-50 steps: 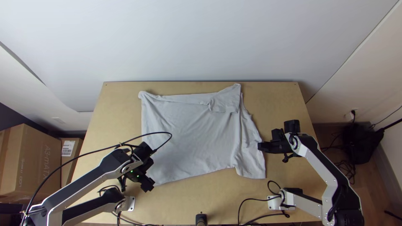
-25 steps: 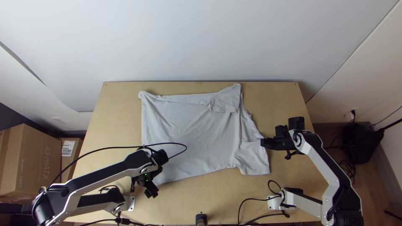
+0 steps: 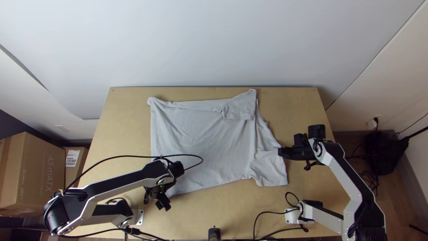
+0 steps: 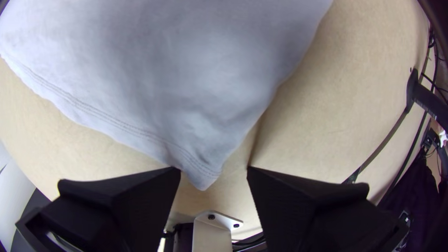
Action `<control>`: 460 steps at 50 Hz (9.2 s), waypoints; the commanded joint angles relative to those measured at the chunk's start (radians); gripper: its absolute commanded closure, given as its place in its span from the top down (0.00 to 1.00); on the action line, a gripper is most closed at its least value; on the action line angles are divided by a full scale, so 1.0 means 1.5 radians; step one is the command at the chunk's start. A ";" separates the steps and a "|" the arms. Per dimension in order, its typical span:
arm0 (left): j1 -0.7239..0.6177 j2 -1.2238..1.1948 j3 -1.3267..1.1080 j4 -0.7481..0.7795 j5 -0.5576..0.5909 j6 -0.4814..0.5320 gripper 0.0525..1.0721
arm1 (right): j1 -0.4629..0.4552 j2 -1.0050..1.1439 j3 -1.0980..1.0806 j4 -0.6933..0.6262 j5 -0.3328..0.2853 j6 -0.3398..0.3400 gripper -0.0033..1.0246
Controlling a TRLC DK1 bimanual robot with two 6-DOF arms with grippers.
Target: Fold the t-shirt
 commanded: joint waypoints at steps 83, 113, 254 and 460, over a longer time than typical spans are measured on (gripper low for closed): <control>0.603 -0.304 0.219 0.359 0.011 0.093 0.02 | 0.026 -0.123 0.248 0.169 0.054 0.084 0.03; 0.653 0.002 0.699 0.470 -0.050 0.056 0.02 | 0.114 0.152 0.730 0.247 0.147 0.096 0.03; 0.618 0.215 0.271 0.829 0.075 -0.076 0.02 | 0.118 0.373 0.326 0.586 0.159 0.238 0.03; 0.648 -0.193 0.150 0.426 0.172 -0.163 0.93 | 0.232 -0.232 -0.011 -0.299 0.134 0.447 0.94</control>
